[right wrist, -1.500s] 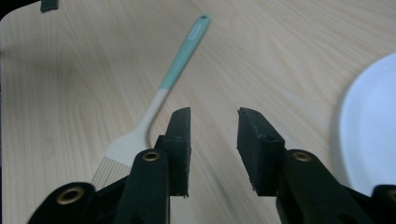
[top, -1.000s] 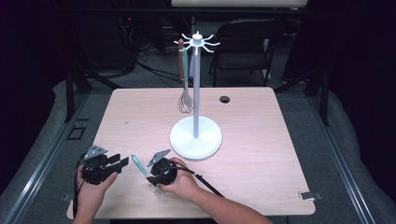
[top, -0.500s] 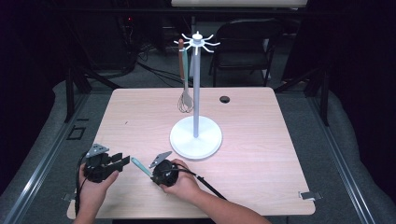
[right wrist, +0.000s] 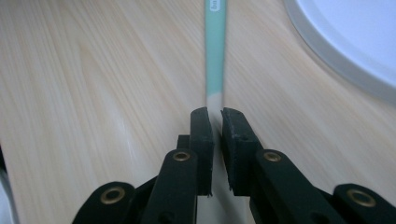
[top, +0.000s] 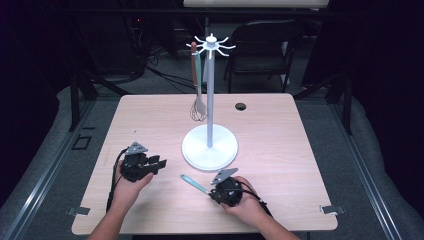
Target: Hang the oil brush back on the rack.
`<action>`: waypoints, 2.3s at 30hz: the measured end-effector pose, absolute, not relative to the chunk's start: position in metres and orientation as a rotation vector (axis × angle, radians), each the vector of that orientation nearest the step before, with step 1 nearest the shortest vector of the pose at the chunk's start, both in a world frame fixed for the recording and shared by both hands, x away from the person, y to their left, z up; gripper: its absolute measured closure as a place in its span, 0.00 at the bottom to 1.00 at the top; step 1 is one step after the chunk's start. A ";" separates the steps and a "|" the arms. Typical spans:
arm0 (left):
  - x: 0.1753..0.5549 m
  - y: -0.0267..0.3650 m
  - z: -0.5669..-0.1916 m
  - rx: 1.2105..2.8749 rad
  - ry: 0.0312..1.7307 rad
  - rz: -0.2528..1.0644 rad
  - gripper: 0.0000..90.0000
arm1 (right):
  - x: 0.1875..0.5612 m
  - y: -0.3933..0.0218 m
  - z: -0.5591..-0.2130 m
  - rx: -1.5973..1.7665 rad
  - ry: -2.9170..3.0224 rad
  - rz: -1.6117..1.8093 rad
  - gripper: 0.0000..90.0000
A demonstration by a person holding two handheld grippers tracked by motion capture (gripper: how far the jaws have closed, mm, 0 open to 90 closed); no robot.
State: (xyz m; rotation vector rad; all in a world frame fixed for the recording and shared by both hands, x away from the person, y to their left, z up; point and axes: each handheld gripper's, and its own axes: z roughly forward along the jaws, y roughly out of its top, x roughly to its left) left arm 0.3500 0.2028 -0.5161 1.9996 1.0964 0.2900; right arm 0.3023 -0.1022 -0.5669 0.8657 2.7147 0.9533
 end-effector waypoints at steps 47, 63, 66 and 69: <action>0.333 0.191 -0.536 2.039 1.085 0.251 0.64 | 0.297 -0.117 -0.569 0.878 2.679 0.933 0.91; 0.332 0.178 -0.539 2.071 1.028 0.273 0.52 | 0.297 -0.118 -0.571 0.875 2.679 0.975 0.92; 0.332 0.176 -0.539 2.073 1.024 0.269 0.52 | 0.297 -0.118 -0.569 0.879 2.674 0.997 0.92; 0.331 0.175 -0.538 2.074 1.011 0.269 0.52 | 0.297 -0.119 -0.567 0.891 2.663 1.021 0.92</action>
